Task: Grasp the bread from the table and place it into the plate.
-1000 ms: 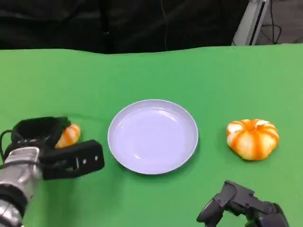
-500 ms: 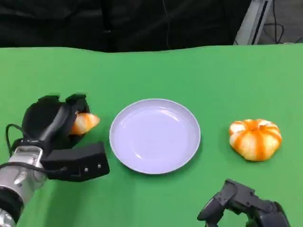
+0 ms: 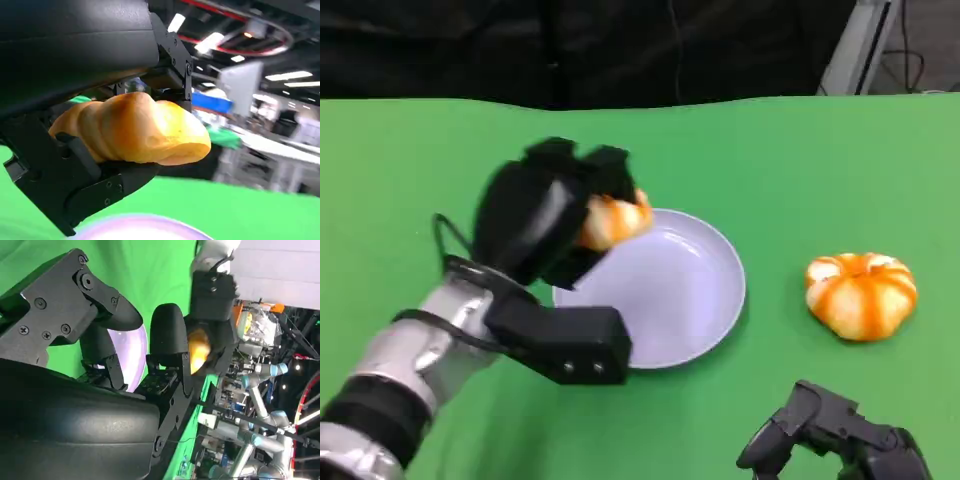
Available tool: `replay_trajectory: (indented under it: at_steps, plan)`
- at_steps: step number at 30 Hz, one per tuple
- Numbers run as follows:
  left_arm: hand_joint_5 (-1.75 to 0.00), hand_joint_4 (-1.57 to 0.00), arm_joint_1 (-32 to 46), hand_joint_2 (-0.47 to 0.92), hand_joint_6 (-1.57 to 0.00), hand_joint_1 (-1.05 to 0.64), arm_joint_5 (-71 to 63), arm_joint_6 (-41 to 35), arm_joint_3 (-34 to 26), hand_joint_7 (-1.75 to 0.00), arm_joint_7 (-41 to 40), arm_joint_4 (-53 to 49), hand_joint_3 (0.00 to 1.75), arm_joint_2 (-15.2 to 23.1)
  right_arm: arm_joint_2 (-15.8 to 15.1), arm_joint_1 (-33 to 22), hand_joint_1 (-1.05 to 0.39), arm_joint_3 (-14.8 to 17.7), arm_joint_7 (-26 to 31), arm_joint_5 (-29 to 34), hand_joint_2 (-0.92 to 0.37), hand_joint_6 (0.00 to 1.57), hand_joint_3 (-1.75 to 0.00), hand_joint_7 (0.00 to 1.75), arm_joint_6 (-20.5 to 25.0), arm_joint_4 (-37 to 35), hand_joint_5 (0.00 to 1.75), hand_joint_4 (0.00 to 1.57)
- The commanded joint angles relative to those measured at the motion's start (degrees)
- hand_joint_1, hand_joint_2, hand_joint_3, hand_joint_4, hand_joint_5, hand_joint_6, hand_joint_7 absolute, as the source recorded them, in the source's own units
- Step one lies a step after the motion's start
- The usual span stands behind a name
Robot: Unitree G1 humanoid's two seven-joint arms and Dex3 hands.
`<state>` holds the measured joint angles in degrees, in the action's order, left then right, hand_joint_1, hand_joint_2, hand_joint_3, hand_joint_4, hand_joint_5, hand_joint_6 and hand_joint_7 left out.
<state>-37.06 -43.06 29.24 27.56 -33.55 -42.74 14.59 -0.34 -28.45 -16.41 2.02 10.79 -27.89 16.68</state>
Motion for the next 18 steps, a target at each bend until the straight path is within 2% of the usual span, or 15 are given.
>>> replay_trajectory:
  at_steps: [1,4,7,9,10,11,12,13,14,15,16,17,18]
  plan:
    - [-1.75,-0.92,-1.0,0.30,-0.72,-0.19,-0.8,-1.0,1.1,-1.75,2.2,-0.5,1.39,-1.9,-0.7,-1.1,-0.11,0.5,-0.1,-0.9,-0.38,0.79,-1.22,1.29,-0.8,0.6,1.57,0.71]
    - [-1.75,-0.91,-1.4,0.30,-0.72,-0.18,-0.7,-1.6,1.4,-1.75,4.0,-1.6,1.37,-3.2,-0.6,-1.3,-0.11,0.5,-0.2,-1.0,-0.38,0.79,-1.22,1.29,-0.6,0.8,1.57,0.71]
    - [-1.75,-0.89,-2.2,0.39,-0.70,-0.20,0.0,-3.5,1.8,-1.74,8.1,-3.2,1.27,-5.4,-0.6,-1.4,-0.12,0.6,0.0,-0.5,-0.37,0.78,-1.22,1.29,-0.5,1.2,1.57,0.71]
    - [-1.75,-0.86,-2.3,0.41,-0.75,-0.20,0.3,-5.4,1.5,-1.51,10.6,-3.5,1.16,-6.3,-0.5,-1.4,-0.12,0.7,0.2,-0.1,-0.35,0.79,-1.26,1.29,-0.5,1.3,1.58,0.71]
    - [-1.75,-0.85,-2.4,0.41,-0.76,-0.20,0.7,-7.4,1.5,-1.46,14.3,-2.8,1.14,-6.5,-0.5,-1.3,-0.12,0.7,0.2,-0.1,-0.35,0.79,-1.27,1.30,-0.7,1.2,1.58,0.71]
    - [-1.53,-0.66,-2.5,0.57,-0.66,-0.24,1.1,-8.7,1.6,-0.95,17.9,-2.1,0.81,-6.3,-0.5,-1.2,-0.12,0.7,0.2,-0.2,-0.34,0.78,-1.27,1.30,-0.8,1.1,1.58,0.71]
    - [-1.25,-0.59,-2.7,0.70,-0.64,-0.27,1.3,-10.0,1.9,-0.61,22.1,-1.2,0.56,-5.7,-0.4,-1.2,-0.11,0.6,0.2,-0.2,-0.34,0.78,-1.27,1.30,-0.9,1.1,1.58,0.71]
    - [-0.92,-0.42,-2.7,0.81,-0.54,-0.35,1.5,-11.0,2.0,-0.34,25.1,-0.3,0.37,-5.3,-0.3,-1.3,-0.11,0.5,0.2,-0.2,-0.34,0.78,-1.27,1.30,-0.9,1.1,1.57,0.71]
    - [-0.65,-0.28,-2.7,0.87,-0.43,-0.48,1.2,-12.6,2.3,-0.16,28.3,1.1,0.27,-4.8,-0.2,-1.3,-0.11,0.3,0.2,-0.1,-0.34,0.78,-1.27,1.29,-0.8,1.1,1.57,0.71]
    - [-0.51,-0.14,-2.5,0.90,-0.30,-0.66,1.0,-13.9,2.4,-0.10,30.6,2.3,0.29,-4.5,-0.2,-1.3,-0.11,0.2,0.3,-0.1,-0.34,0.78,-1.27,1.29,-0.8,1.0,1.57,0.71]
    - [-0.43,-0.07,-2.3,0.91,-0.24,-0.74,0.8,-14.9,2.5,-0.06,32.4,3.4,0.30,-4.2,-0.2,-1.3,-0.10,0.2,0.3,-0.1,-0.34,0.78,-1.27,1.29,-0.9,1.0,1.57,0.71]
    - [-0.30,-0.03,-2.1,0.92,-0.17,-0.86,0.8,-15.7,2.5,-0.04,33.6,4.3,0.34,-4.0,-0.2,-1.2,-0.11,0.2,0.3,-0.1,-0.35,0.78,-1.27,1.29,-0.9,1.0,1.58,0.70]
    - [-0.25,-0.01,-1.9,0.92,-0.14,-0.90,0.8,-16.2,2.5,-0.03,34.3,5.0,0.35,-3.9,-0.2,-1.2,-0.11,0.2,0.3,0.0,-0.35,0.78,-1.27,1.29,-0.9,1.0,1.58,0.70]
